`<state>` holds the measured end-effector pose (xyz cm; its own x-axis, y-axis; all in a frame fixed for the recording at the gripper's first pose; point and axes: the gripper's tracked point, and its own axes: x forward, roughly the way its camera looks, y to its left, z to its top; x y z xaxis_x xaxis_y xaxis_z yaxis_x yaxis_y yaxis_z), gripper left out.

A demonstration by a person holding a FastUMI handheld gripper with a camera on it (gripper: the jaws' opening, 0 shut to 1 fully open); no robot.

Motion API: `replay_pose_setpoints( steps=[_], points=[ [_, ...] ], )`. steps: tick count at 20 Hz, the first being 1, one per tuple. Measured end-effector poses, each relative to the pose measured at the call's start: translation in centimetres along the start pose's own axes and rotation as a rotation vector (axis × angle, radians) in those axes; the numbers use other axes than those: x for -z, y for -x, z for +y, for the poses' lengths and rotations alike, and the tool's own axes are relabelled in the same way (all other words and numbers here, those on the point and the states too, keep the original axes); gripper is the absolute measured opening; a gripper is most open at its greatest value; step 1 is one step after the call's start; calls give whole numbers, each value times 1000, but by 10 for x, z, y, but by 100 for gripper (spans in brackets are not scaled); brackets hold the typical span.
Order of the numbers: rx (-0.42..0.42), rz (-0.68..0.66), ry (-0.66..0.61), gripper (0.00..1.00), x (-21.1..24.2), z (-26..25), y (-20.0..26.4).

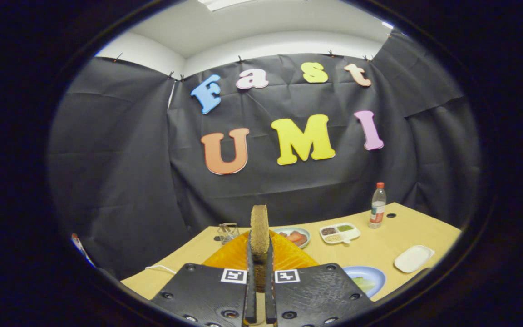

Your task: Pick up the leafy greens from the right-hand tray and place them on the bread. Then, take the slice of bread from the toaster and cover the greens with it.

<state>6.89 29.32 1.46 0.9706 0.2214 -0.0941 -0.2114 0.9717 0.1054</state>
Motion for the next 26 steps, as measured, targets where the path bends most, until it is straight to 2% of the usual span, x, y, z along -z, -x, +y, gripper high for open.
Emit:
replay_pose_setpoints(
  steps=[5,10,19,25,26],
  points=[
    [49,8,-2,7,19,-58,4],
    [73,83,-58,7,70,-92,-5],
    [125,172,-177,8,134,-114,-24],
    [174,173,-246,9,144,-137,-17],
    [192,182,-256,12,150,-143,-16]
  ],
)
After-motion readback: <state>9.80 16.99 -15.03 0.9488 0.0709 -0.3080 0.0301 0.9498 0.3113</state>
